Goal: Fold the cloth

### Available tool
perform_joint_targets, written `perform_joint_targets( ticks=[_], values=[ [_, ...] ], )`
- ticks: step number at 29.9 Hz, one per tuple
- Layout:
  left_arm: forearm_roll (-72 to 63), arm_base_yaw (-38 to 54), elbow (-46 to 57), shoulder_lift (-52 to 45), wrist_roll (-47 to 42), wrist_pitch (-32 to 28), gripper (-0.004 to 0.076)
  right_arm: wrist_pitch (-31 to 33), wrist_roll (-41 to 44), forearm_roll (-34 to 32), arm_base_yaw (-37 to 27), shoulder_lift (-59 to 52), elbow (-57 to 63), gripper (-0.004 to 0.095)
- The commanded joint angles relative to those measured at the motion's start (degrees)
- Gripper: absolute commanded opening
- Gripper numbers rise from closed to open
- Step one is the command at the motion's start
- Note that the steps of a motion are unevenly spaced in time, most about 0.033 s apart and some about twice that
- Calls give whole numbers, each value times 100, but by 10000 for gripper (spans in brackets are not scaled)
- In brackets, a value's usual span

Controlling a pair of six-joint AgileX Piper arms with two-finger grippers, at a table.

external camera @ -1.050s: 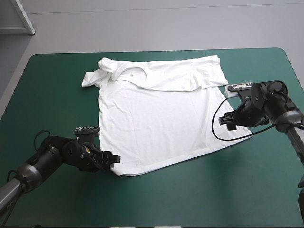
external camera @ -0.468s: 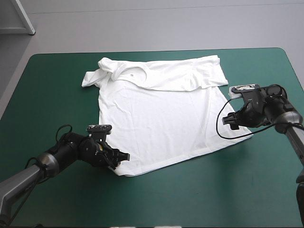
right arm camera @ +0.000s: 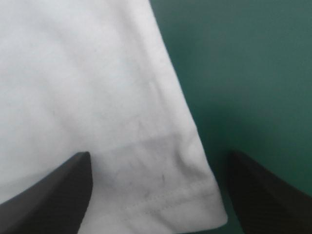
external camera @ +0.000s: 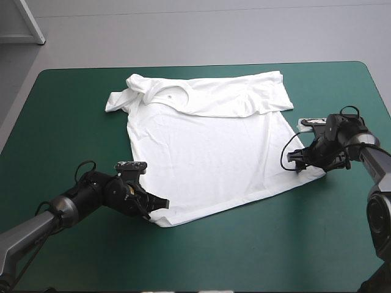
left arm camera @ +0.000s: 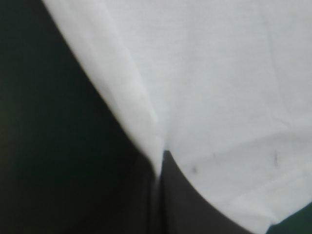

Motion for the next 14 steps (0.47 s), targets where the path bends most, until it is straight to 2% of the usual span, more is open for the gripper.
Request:
perform_joint_targets(
  ticks=[1, 4, 7, 10, 14],
  values=[
    [-86, -69, -31, -23, -4, 166, -8, -60, -160, 243, -44, -48, -97, 682],
    [-21, -69, -31, -23, -4, 156, -8, -16, -160, 329, -44, 22, -34, 557],
    [-11, -69, -58, -46, -4, 62, -8, -16, -301, 522, -44, -5, 59, 294],
    [272, -69, -337, -143, -83, 80, -8, 25, -313, 535, -44, -213, 59, -22],
    [1237, -69, -1209, -292, -465, 554, -8, 38, -313, 472, -44, -886, -54, -19]
  ],
)
